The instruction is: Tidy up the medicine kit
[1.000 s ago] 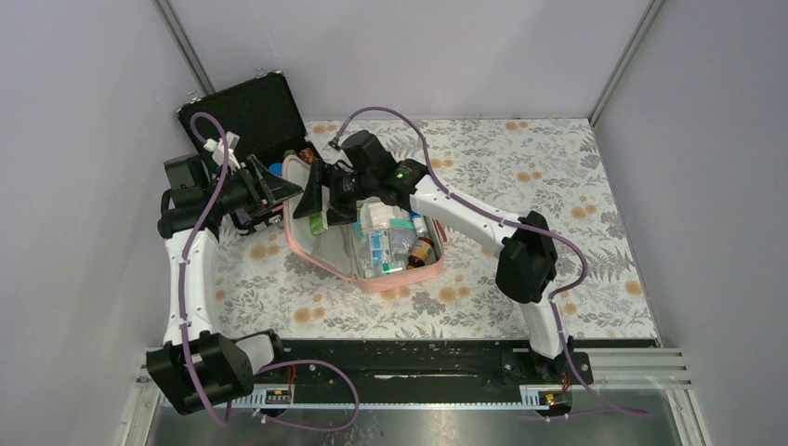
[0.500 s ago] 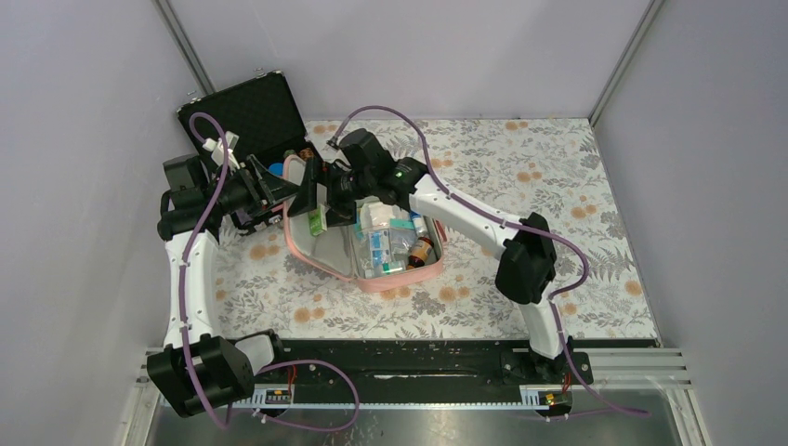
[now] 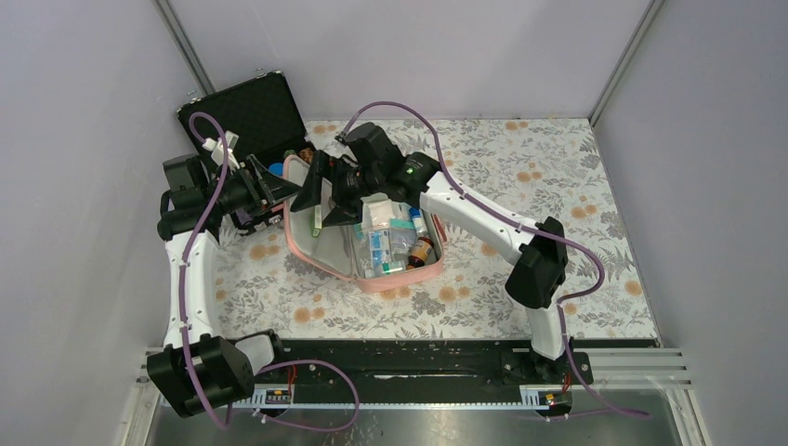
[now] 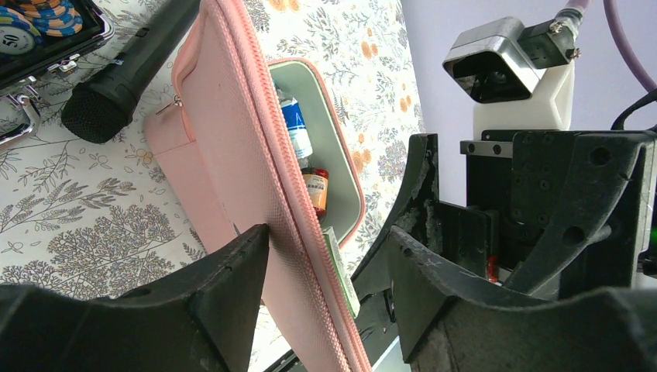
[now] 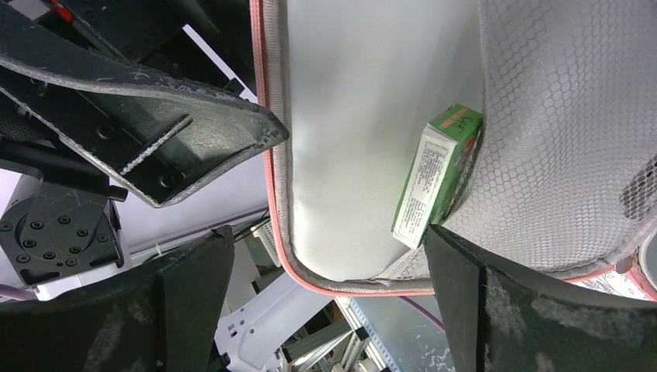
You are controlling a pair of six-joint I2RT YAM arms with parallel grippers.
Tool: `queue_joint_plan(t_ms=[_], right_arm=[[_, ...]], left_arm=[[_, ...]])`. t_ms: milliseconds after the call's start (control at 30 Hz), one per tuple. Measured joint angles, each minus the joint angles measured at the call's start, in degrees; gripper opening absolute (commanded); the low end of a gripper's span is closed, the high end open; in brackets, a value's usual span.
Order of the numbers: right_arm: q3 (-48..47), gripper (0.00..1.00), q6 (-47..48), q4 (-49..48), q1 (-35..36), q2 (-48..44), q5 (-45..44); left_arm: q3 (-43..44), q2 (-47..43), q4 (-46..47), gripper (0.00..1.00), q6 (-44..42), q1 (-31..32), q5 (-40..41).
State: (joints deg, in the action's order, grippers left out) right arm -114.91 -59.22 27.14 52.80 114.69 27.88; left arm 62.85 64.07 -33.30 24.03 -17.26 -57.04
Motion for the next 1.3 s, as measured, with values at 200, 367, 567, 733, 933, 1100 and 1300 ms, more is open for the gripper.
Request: queue_joint_plan(t_ms=[200,367,567,733,933,1100,1300], right_arm=[[-0.6,0.99,0.1,0.0,0.0,0.0,0.0],[-4.5,0.99,3.3,0.9,0.0,0.2,-0.9],[-8.6,0.99,7.2,-0.9,0.0,0.0,-0.8],[-5.8,0.99,13.4,0.9,-0.3,-0.7,-2.7],[0.7,0.99,15.4,1.1,-1.2,-1.3,-3.4],[1.9,0.99,14.6,0.2,-1.4,-1.3,-2.6],[2.9,1.0,9.8,-6.8,-1.4,-1.1,2.7]], left_arm=[[0.0,0.0,0.0,0.57,0.0,0.0,0.0],[0.0,0.0,0.1,0.57,0.0,0.0,-0.1],[0.0,0.0,0.5,0.57,0.0,0.0,-0.3],[0.0,0.0,0.5,0.57,0.0,0.0,-0.3],[0.0,-0.1,0.5,0.57,0.0,0.0,-0.5],[-0.7,-0.7,0.7,0.57,0.0,0.0,-0.7],[-0.7,-0.7,0.9,0.57,0.0,0.0,-0.9]])
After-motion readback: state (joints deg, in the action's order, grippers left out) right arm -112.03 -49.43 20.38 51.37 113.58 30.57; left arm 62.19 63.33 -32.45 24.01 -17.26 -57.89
